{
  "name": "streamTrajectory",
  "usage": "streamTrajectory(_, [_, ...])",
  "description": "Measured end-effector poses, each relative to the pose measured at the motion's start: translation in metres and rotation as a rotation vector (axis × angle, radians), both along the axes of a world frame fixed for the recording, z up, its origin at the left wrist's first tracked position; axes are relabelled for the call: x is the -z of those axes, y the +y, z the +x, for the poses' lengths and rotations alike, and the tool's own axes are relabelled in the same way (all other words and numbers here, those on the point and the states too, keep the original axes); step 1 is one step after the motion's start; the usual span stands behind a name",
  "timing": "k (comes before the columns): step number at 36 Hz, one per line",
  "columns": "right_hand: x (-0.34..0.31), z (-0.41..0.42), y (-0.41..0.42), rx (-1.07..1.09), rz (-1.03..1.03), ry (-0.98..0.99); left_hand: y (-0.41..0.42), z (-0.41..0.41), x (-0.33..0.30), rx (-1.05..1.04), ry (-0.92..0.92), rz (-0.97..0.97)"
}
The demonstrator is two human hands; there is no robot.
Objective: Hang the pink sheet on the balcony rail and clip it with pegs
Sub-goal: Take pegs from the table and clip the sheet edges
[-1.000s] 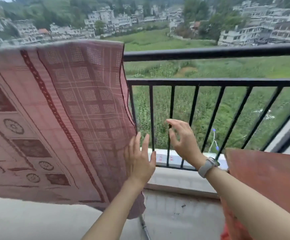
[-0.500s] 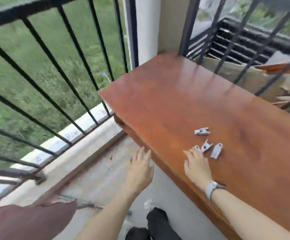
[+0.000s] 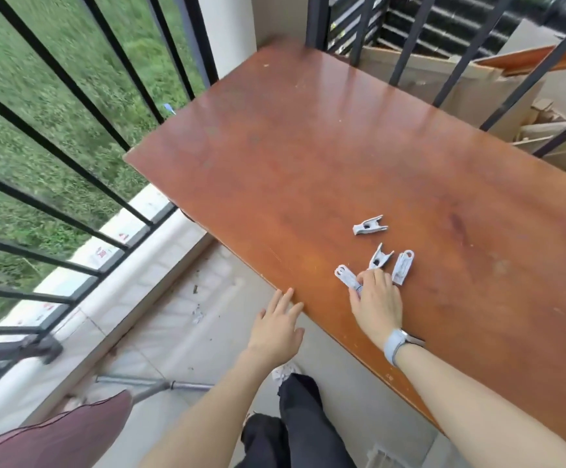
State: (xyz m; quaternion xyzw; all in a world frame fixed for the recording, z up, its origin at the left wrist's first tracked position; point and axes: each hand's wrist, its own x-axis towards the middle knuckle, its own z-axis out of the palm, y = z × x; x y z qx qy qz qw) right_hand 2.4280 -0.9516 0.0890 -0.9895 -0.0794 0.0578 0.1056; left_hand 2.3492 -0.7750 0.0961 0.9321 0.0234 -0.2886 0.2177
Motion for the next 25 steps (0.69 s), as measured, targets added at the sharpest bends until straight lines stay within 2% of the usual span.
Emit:
streamTrajectory(3, [0.000,-0.012,0.009,0.010,0.060,0.027,0.009,-0.003,-0.007,-0.289,-0.014,-0.184])
streamTrajectory(5, [-0.001,-0.020,0.015,-0.019,0.079,0.049,0.016,-0.007,-0.010,-0.407,-0.023,-0.230])
streamTrajectory(8, [-0.004,-0.026,0.024,-0.048,0.089,0.059,0.025,-0.019,-0.013,-0.503,0.036,-0.284])
streamTrajectory(12, [-0.005,-0.031,0.040,0.010,0.088,0.201,0.036,-0.038,-0.014,-0.595,0.078,-0.333])
streamTrajectory(14, [-0.006,-0.029,0.046,0.030,0.024,0.274,0.042,-0.046,-0.013,-0.626,0.079,-0.341])
streamTrajectory(18, [-0.006,-0.025,0.060,-0.046,-0.100,0.282,0.051,-0.061,-0.010,-0.675,0.048,-0.357])
streamTrajectory(20, [-0.016,-0.029,0.075,-0.020,0.091,0.339,0.055,-0.068,-0.014,-0.704,0.015,-0.368])
streamTrajectory(25, [-0.060,-0.060,0.140,0.150,0.951,0.714,0.070,-0.088,-0.040,-0.889,-0.103,-0.619])
